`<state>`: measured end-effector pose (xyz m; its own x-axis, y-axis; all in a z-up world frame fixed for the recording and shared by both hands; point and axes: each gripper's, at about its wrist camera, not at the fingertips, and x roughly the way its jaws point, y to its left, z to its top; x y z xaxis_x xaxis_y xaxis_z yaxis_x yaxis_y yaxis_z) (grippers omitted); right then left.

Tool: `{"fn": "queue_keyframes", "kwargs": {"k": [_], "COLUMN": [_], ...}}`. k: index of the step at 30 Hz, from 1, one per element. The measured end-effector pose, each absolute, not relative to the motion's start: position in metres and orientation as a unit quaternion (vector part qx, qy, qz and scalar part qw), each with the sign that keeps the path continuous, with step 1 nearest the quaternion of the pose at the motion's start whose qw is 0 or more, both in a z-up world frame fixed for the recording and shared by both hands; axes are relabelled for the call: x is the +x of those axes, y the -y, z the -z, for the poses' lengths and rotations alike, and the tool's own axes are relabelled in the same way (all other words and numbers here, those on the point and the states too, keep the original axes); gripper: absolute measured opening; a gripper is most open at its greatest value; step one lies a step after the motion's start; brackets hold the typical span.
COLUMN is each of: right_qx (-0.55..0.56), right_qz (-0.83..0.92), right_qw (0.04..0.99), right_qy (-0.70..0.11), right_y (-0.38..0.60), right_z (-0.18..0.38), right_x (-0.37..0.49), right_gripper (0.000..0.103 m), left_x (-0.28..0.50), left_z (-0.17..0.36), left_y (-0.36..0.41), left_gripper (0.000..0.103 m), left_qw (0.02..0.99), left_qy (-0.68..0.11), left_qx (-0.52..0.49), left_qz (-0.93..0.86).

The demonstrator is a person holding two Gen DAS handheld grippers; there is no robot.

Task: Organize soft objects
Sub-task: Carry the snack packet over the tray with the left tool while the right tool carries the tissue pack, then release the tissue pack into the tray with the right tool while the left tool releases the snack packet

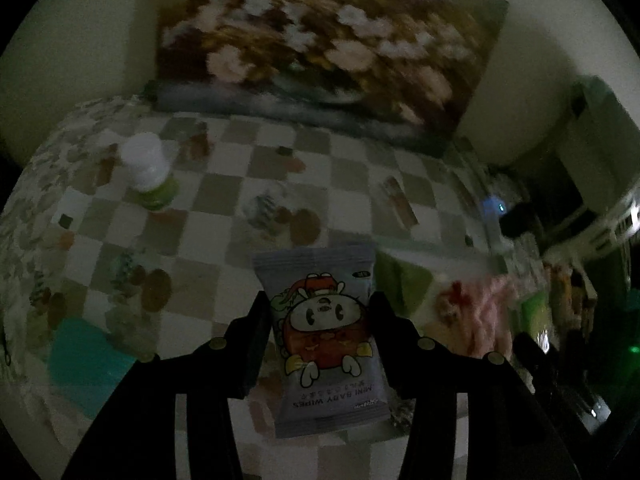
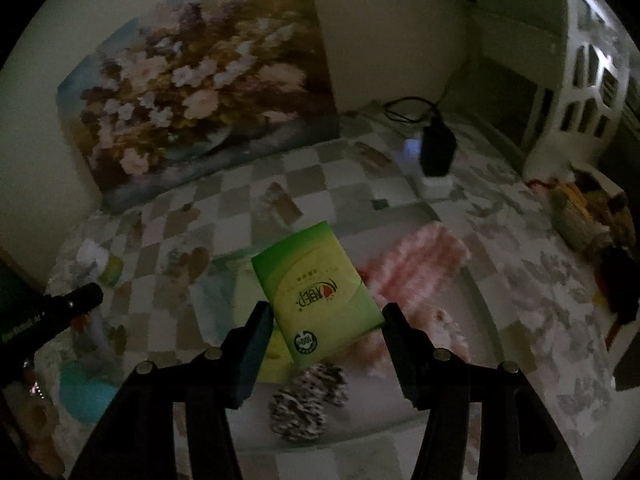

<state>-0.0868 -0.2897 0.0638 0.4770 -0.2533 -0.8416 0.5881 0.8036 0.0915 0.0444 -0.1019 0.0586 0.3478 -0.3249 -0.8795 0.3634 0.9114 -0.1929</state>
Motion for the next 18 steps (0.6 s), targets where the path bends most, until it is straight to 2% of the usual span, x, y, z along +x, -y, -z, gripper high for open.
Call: {"fn": "queue_keyframes", "kwargs": {"k": [7,14,18], "right_qx": [0.187,0.201,0.212], "right_qz": [0.257,0.259,0.258], "right_qw": [0.829,0.777,0.763], "right_qy": [-0.461,-0.538,-0.554], "right_y": [0.3,0.313,0.318], "right_z": [-0.052,-0.001,0.012], "right_x": [-0.09,-0.085,-0.088], "right_gripper": [0.06,0.06,0.06], "left_x": [0.026,0.01,0.004], "left_z": [-0.038,0.007,0.026], "left_y": [0.133,0.163,0.172], "left_gripper": [0.051,0.051,0.051], "left_qw": [0.801,0.76,0.745], "left_qy": [-0.548,-0.594,-0.611], "left_qx": [0.059,0.105,0.122], "left_qz": [0.231,0.243,0.24]}}
